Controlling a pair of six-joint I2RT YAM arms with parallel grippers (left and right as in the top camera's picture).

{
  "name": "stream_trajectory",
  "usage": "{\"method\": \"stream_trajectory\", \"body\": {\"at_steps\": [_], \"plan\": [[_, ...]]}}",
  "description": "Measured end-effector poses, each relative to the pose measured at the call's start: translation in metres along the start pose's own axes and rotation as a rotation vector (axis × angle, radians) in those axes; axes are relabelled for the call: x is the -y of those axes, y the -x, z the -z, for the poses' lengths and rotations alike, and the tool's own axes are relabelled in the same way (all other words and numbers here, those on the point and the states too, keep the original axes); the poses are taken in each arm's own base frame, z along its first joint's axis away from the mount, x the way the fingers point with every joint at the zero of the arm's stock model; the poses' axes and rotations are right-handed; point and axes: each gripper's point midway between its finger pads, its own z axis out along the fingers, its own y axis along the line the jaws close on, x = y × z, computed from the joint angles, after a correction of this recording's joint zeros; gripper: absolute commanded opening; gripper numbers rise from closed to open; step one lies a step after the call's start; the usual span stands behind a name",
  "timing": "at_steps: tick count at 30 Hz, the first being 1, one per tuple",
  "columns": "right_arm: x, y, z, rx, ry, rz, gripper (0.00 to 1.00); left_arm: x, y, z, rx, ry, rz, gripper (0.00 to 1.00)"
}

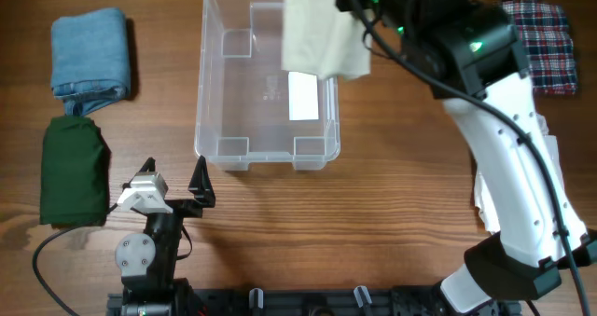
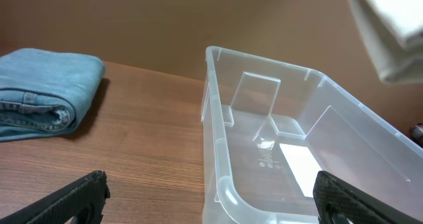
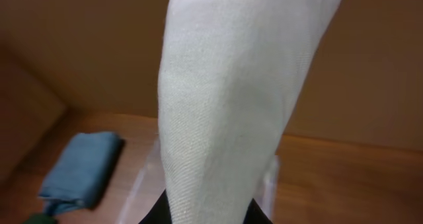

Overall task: Pack container
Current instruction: 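Lift the cream cloth with the right gripper and carry it left over the bin, then lower the hanging cream cloth into the bin with the right gripper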

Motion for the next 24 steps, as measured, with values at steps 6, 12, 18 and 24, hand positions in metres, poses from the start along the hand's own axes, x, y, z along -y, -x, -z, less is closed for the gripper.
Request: {"method": "stream_trajectory", "body": {"at_steps": [6, 12, 18, 24], "plan": [[-0.036, -0.010, -0.014, -0.014, 0.090, -0.034, 0.04, 0.000, 0.000, 0.000, 0.000, 0.000, 0.000, 1.00], [-0.060, -0.045, -0.057, -0.103, 0.141, -0.075, 0.04, 0.000, 0.000, 0.000, 0.000, 0.000, 0.000, 1.00], [-0.080, -0.081, -0.097, -0.176, 0.173, -0.130, 0.04, 0.000, 0.000, 0.000, 0.000, 0.000, 0.000, 1.00], [-0.095, -0.101, -0.112, -0.220, 0.194, -0.174, 0.04, 0.000, 0.000, 0.000, 0.000, 0.000, 0.000, 1.00]]}}
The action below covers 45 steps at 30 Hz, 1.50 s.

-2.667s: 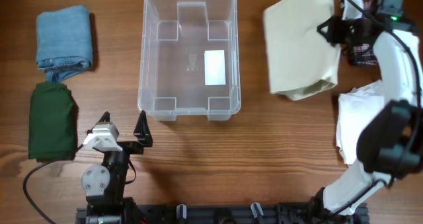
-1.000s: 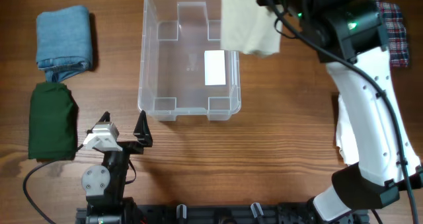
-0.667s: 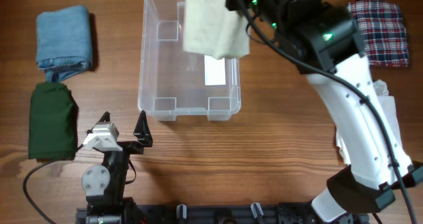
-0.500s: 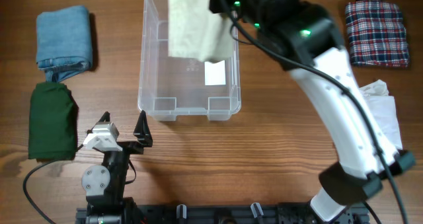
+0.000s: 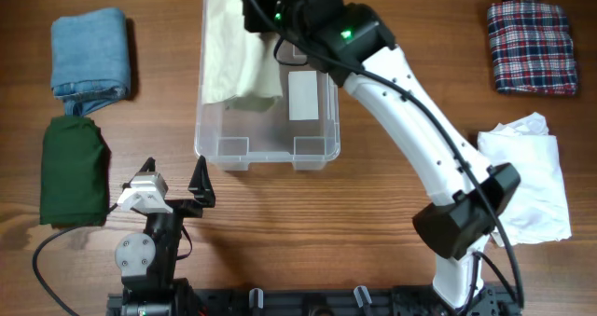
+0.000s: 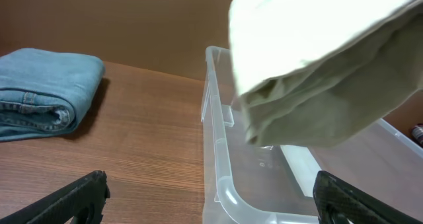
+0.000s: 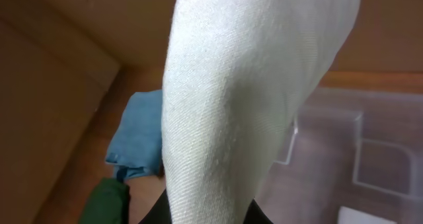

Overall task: Pack container
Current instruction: 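Lower the hanging cream cloth into the bin with the right gripper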

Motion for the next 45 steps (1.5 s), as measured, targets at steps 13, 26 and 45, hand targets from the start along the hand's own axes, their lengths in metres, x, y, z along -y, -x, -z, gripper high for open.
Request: {"method": "stream_trajectory", "body": {"at_steps": [13, 26, 45], "plan": [[0.006, -0.020, -0.018, -0.057, -0.020, -0.065, 0.04, 0.000, 0.000, 0.000, 0.000, 0.000, 0.000, 1.00], [0.037, -0.071, -0.058, -0.201, -0.109, -0.075, 0.04, 0.000, 0.000, 0.000, 0.000, 0.000, 0.000, 1.00], [0.027, -0.081, -0.058, -0.233, -0.080, -0.033, 0.04, 0.000, 0.000, 0.000, 0.000, 0.000, 0.000, 1.00]]}}
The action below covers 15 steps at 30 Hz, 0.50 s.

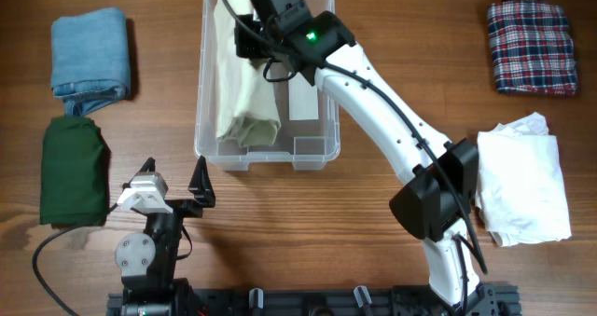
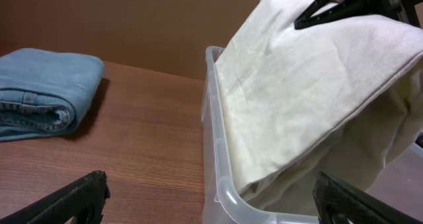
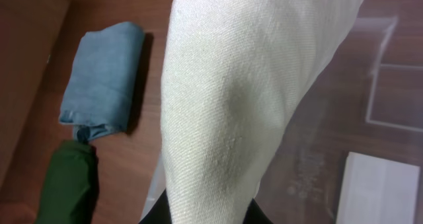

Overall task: Pack container
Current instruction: 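Lower the hanging cream cloth into the bin with the right gripper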

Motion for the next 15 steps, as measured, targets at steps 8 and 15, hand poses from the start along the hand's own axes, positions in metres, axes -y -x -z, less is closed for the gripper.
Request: {"method": "stream_trajectory", "body": {"at_steps": [8, 15], "plan": [[-0.003, -0.011, 0.000, -0.031, -0.010, -0.022, 0.04, 0.000, 0.000, 0.000, 0.000, 0.000, 0.000, 1.00], [0.017, -0.015, 0.001, -0.034, -0.114, -0.037, 0.04, 0.000, 0.000, 0.000, 0.000, 0.000, 0.000, 1.00]]}}
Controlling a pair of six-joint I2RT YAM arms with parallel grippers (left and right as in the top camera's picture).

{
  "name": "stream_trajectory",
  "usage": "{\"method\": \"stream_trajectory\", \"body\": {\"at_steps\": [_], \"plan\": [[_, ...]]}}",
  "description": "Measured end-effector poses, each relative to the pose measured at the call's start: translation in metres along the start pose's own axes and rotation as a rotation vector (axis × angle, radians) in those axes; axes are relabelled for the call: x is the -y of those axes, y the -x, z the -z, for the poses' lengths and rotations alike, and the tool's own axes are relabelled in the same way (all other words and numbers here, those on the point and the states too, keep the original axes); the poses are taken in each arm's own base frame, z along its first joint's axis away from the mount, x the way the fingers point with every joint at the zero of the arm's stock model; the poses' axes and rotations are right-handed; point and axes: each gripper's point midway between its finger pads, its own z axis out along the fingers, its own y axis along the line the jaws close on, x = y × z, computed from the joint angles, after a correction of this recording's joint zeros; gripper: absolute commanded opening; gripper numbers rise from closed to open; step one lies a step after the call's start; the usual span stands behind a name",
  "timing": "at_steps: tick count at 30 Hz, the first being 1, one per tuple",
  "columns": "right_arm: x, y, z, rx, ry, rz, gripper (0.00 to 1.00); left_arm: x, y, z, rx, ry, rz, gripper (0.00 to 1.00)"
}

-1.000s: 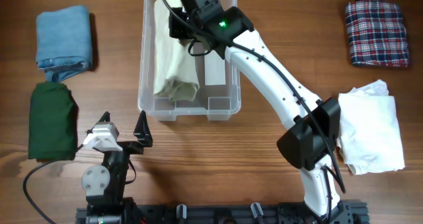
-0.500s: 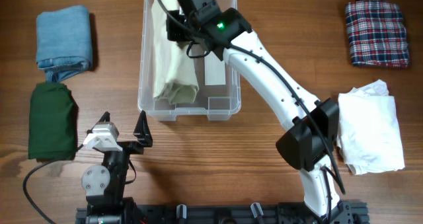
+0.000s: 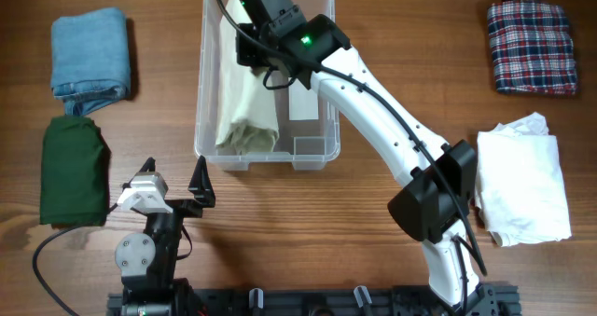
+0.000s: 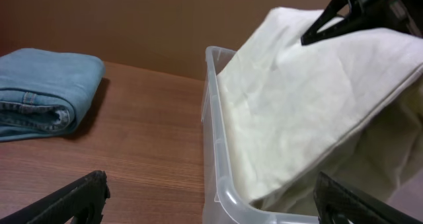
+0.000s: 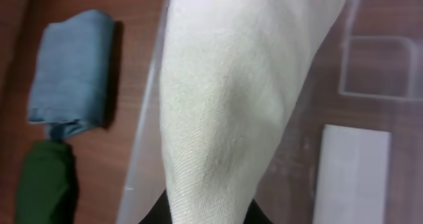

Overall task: Pack container
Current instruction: 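Lower the hanging cream cloth into the bin with the right gripper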

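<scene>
A clear plastic container (image 3: 320, 153) stands at the table's back middle. A cream cloth (image 3: 244, 102) lies along its left side, its upper end held by my right gripper (image 3: 250, 27), which is shut on it over the container's back left. The same cream cloth (image 5: 238, 85) fills the right wrist view, and in the left wrist view the cream cloth (image 4: 297, 112) drapes into the container (image 4: 215, 151). My left gripper (image 3: 173, 181) rests open near the front edge, short of the container.
Folded blue jeans (image 3: 90, 53) and a folded dark green garment (image 3: 73, 167) lie at the left. A plaid cloth (image 3: 532, 44) sits at the back right and a white garment (image 3: 522, 181) at the right. A white label (image 3: 301, 102) lies on the container floor.
My right gripper has gone a little lower into the container with the cream cloth, and more of the cloth now rests on the container floor. The left arm has not moved.
My right gripper first held the cream cloth over the container's back right. Then it held it over the back left, hanging into the container. Then the cloth's lower end lay on the floor along the left side, and now it has settled further.
</scene>
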Motion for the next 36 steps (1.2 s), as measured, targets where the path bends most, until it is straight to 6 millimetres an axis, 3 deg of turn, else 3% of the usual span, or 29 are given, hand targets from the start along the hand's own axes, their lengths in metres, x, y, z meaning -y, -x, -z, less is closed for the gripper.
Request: {"method": "stream_trajectory", "body": {"at_steps": [7, 18, 32, 36], "plan": [[0.014, 0.002, 0.001, 0.021, -0.077, 0.013, 0.04, 0.000, 0.000, 0.000, 0.000, 0.000, 0.000, 1.00], [0.020, 0.006, 0.001, 0.038, -0.111, 0.092, 0.04, 0.000, 0.000, 0.000, 0.000, 0.000, 0.000, 1.00], [-0.038, 0.007, 0.004, 0.015, 0.197, 0.136, 0.04, 0.000, 0.000, 0.000, 0.000, 0.000, 0.000, 1.00], [-0.045, 0.007, 0.005, 0.008, 0.236, 0.118, 0.04, 0.000, 0.000, 0.000, 0.000, 0.000, 0.000, 1.00]]}}
